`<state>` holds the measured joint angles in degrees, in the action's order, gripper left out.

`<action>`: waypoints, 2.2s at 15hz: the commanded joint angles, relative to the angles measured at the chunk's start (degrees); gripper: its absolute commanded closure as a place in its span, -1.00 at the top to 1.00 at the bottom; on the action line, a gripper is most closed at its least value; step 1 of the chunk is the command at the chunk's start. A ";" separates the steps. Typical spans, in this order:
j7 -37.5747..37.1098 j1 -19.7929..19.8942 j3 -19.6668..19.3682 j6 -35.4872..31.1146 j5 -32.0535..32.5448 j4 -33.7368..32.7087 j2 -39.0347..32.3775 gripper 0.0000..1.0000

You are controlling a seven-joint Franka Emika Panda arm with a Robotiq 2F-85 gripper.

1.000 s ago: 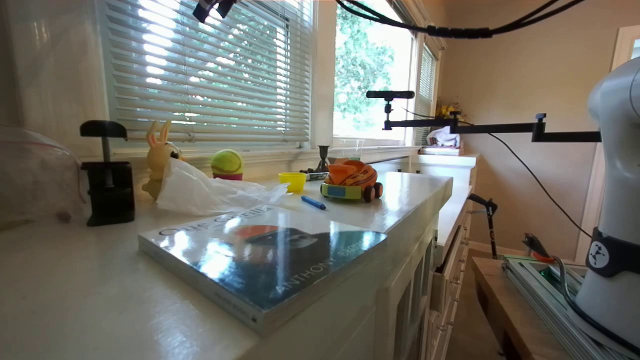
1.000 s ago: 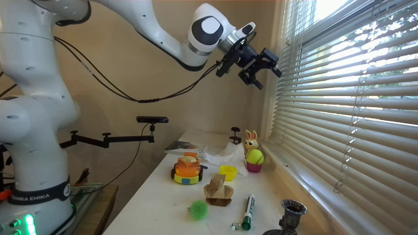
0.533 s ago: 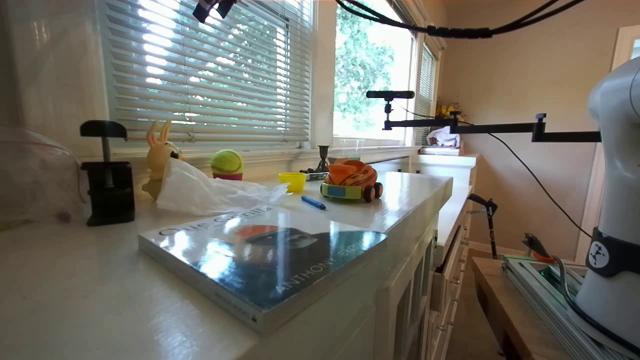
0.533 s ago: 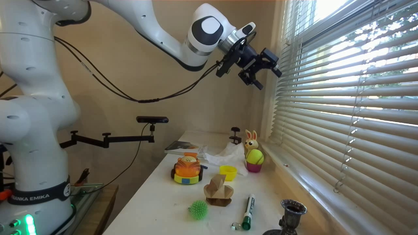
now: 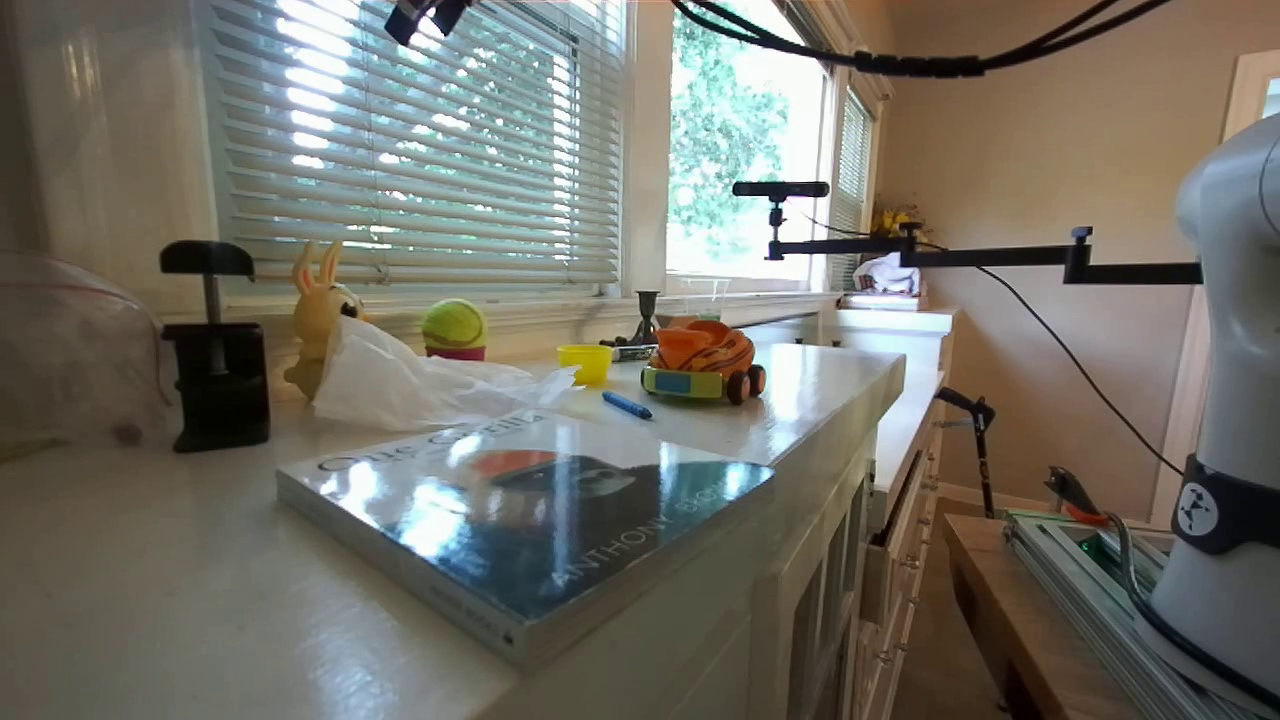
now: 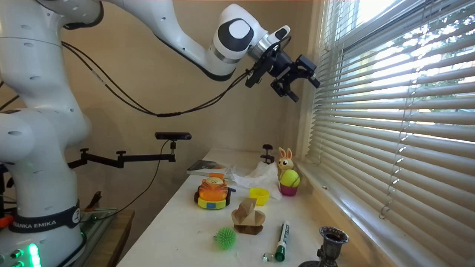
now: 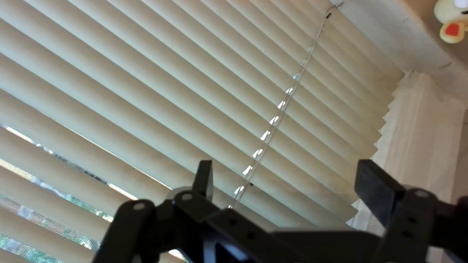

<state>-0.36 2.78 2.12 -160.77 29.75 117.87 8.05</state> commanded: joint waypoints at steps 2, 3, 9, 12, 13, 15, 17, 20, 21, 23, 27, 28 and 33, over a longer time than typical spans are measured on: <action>1.14 0.07 0.35 0.02 1.49 -1.68 0.05 1.00; 1.44 0.03 0.37 0.05 1.36 -1.77 0.14 1.00; 1.63 0.09 0.52 0.09 1.41 -2.28 0.35 1.00; 1.63 0.21 0.58 0.06 1.68 -2.93 0.21 1.00; 1.61 0.25 0.58 -0.07 1.81 -3.31 0.11 1.00; 1.75 0.24 0.58 -0.28 1.89 -4.11 -0.16 1.00; 1.75 0.32 0.59 -0.42 2.27 -4.95 -0.43 1.00; 1.62 0.38 0.61 -0.80 3.09 -6.58 -0.92 1.00; 1.63 0.36 0.64 -1.02 3.36 -7.22 -1.20 1.00; 1.42 0.40 0.69 -1.86 3.95 -8.44 -1.88 1.00; -0.79 0.90 0.74 -6.90 6.62 -9.07 -2.81 1.00; -1.87 1.17 0.76 -8.36 7.45 -8.97 -2.89 1.00; -8.46 2.88 1.06 -12.63 11.77 -9.23 -2.45 1.00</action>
<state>-3.14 3.87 2.56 -170.92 37.08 110.52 6.14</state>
